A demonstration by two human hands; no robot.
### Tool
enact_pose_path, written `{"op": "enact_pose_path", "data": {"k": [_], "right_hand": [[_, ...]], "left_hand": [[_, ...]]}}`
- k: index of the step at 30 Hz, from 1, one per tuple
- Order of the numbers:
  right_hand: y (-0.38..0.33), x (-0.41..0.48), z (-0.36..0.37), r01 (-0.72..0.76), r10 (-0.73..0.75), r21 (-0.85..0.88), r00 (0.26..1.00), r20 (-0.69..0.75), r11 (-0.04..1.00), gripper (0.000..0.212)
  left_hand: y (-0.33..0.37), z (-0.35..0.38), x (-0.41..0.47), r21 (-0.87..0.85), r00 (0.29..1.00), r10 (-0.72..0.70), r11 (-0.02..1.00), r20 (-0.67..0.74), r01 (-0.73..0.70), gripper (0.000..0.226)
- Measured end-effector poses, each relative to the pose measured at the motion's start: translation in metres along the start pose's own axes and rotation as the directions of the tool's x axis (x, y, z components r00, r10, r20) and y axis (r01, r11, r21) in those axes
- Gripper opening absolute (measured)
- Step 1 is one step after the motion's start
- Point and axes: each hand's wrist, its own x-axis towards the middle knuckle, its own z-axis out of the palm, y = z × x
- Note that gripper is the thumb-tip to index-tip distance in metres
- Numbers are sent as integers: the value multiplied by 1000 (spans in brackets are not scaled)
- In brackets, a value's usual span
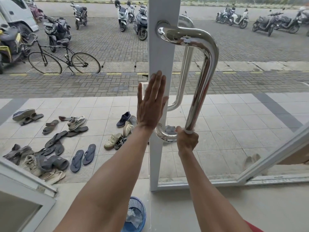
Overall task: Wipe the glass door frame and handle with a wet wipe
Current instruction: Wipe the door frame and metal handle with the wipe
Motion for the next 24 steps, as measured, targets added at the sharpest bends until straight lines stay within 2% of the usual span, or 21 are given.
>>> {"op": "enact_pose_path", "data": {"k": [3, 6, 11, 14, 17, 19, 22, 24], "right_hand": [[-5, 5, -3, 112, -114, -53, 992, -44, 992, 27], [-5, 7, 1, 141, -145, -45, 984, -101, 989, 30], [12, 0, 18, -81, 99, 143, 988, -122, 986, 24], [17, -4, 31, -203, 239, 261, 964, -115, 944, 23], [20, -10, 39, -318, 354, 353, 934, -41, 880, 23], [21, -10, 37, -378, 411, 356, 911, -18, 854, 24], [16, -1, 28, -314, 355, 278, 928, -111, 908, 27], [13, 2, 28, -244, 300, 292, 940, -164, 925, 26]], "left_hand": [[1, 2, 0, -11, 1000, -4, 1000, -1, 4, 61], [-1, 1, 1, -6, 1000, 11, 1000, -4, -11, 61], [-4, 2, -1, -155, 1000, 18, 988, 9, -17, 61], [-4, 5, -3, -252, 1000, 15, 968, 0, -15, 62], [-2, 10, -6, -275, 1000, -12, 961, -2, 11, 63], [1, 12, -11, -284, 999, -37, 958, 2, 36, 64], [3, 15, -22, -282, 999, -51, 958, 12, 52, 66], [2, 17, -28, -285, 999, -42, 957, 20, 46, 69]]}}
